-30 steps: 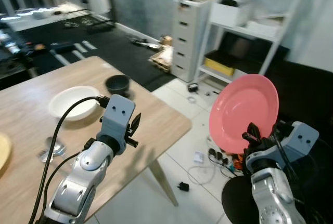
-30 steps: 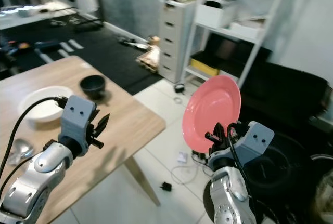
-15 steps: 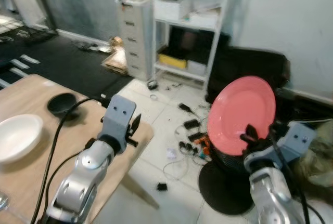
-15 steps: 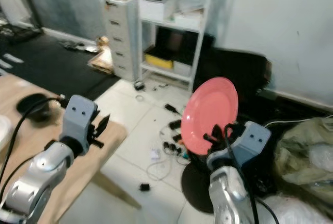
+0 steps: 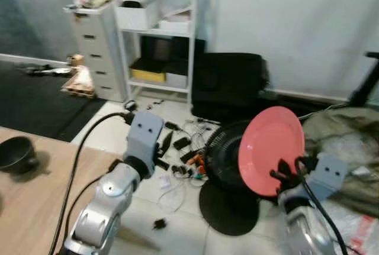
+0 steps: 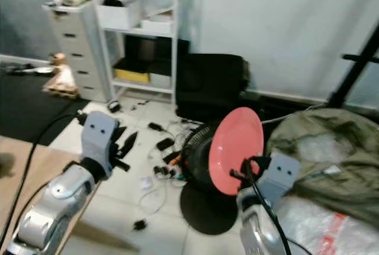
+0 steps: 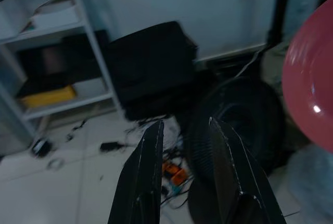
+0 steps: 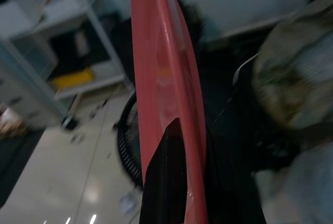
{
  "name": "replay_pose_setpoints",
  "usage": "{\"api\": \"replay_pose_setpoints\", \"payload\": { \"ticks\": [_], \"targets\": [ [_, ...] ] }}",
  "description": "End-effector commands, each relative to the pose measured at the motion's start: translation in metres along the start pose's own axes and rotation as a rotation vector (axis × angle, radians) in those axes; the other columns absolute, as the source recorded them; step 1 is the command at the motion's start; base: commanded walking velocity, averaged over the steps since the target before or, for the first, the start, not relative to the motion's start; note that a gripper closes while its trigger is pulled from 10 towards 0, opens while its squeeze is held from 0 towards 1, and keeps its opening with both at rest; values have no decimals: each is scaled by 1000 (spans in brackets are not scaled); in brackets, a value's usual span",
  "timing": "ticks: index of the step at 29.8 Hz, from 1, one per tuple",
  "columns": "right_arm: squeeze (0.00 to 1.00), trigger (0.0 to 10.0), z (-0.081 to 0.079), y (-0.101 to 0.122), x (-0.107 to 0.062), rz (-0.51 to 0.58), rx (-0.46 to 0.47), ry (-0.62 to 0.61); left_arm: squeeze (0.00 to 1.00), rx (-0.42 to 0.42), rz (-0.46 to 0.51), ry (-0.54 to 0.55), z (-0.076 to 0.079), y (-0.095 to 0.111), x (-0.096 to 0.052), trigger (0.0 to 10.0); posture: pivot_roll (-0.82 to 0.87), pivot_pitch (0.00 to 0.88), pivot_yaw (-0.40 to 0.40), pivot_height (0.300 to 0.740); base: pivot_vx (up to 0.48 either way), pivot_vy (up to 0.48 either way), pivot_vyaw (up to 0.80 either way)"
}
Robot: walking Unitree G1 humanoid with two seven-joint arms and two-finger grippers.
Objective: Setting the table
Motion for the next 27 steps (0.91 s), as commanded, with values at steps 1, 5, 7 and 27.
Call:
{"api": "replay_pose_setpoints", "payload": {
  "ticks": [1,5,7,27],
  "targets": [
    [0,10000,-3,-5,-3,-11,10,13,0,-6,-44,-4,2,-16,-2,10000,39,70,110,740,0,0,-800],
    [0,10000,-5,-4,-4,-5,5,17,0,-12,-59,-23,7,-22,-1,10000,32,74,112,740,0,0,-800],
    [0,10000,-6,-1,-5,8,-16,25,0,-16,-61,-32,10,-24,0,10000,17,75,111,740,0,0,-800],
    [0,10000,-29,-25,-28,-164,-100,318,0,-13,-55,-50,2,-26,5,10000,-10,75,96,740,0,0,-800]
  ]
}}
Point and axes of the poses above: a point about 5 cm out from each wrist's last joint towards the gripper, its own x axis pointing out of the wrist towards the gripper, its own y axis along the axis of the wrist's last joint, z = x × y, the point moved 6 cm from there along x, pointing out of the wrist towards the gripper, and after that the axes turned 1 degree about -x, right-handed, at the moved point
